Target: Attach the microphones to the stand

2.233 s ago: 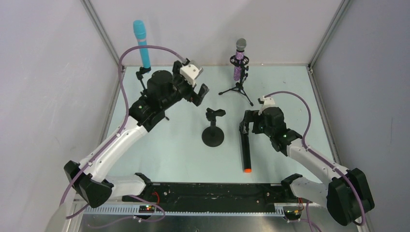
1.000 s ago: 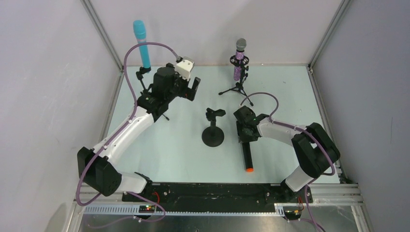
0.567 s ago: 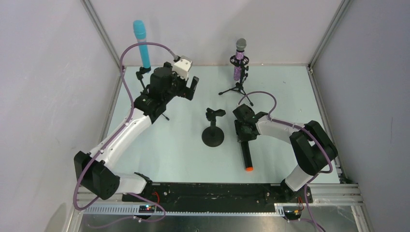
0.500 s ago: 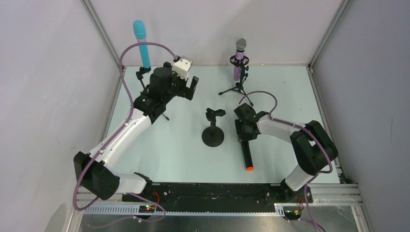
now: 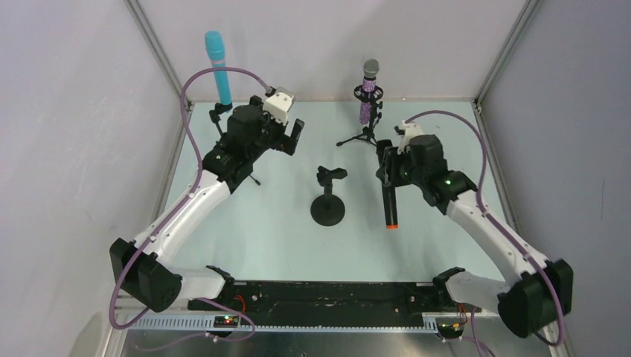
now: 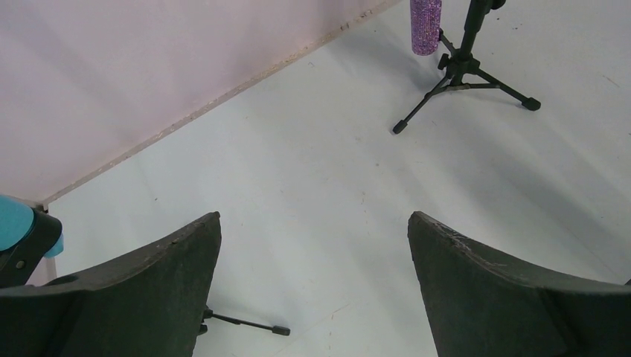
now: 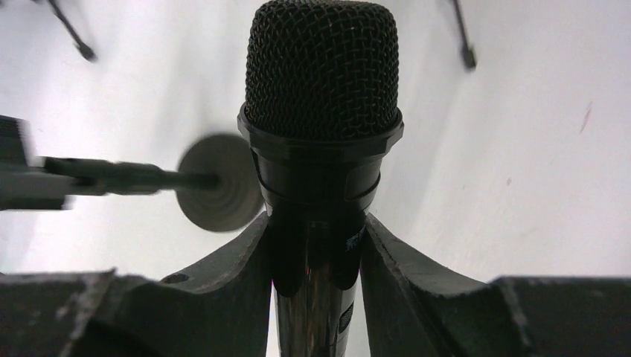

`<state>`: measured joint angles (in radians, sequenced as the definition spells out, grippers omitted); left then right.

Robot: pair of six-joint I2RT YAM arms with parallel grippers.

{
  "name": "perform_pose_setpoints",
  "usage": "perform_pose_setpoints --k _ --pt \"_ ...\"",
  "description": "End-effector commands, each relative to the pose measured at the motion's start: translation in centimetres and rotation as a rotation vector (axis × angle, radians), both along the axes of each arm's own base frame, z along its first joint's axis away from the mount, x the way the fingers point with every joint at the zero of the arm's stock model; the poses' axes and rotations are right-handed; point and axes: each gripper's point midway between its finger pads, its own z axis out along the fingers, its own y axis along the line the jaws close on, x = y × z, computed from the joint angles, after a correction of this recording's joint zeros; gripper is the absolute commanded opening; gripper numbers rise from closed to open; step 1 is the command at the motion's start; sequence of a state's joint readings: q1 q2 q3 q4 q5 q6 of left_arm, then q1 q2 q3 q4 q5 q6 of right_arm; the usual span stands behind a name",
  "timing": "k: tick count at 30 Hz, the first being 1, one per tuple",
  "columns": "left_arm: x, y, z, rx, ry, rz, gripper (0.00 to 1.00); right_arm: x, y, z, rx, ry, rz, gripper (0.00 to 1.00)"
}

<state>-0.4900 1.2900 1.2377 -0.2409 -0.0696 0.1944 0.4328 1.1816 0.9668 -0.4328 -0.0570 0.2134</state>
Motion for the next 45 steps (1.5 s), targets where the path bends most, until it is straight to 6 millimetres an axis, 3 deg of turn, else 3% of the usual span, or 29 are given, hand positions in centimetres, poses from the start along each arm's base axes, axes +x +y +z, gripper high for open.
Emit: perform_pose_setpoints --k 1,6,14,20,25,36,45 --pt "-0.4 0.0 2.6 -0.024 -0.082 -0.024 0.98 1.3 -0.3 8.5 0.052 -0.302 0.044 0.0" --pt "-0.4 0.3 2.8 -0.038 -0.096 -0.003 0.98 0.8 -0.9 12.5 0.056 -0.494 0.081 0.0" --pt "-1.0 0.3 4.2 -0.093 -0.189 -0.021 0.98 -0.2 0.5 13.8 0.184 -0.628 0.163 0.0" --pt "-2.6 -1.4 4.9 -0.105 -0.224 -0.164 0.98 -0.5 1.5 12.4 0.244 -0.596 0.225 0.0" --pt "-3.4 -2.1 5.1 -0.225 -0.153 -0.23 0.98 -0.3 2.4 10.6 0.252 -0.536 0.28 0.0" --pt "-3.9 -2.5 0.7 -0.462 0.186 -0.245 0.98 -0.5 2.8 9.6 0.246 -0.508 0.321 0.0" --pt "-4.7 -2.3 -2.0 -0.367 0.185 -0.299 0.98 -0.7 3.0 8.8 0.288 -0.501 0.32 0.0"
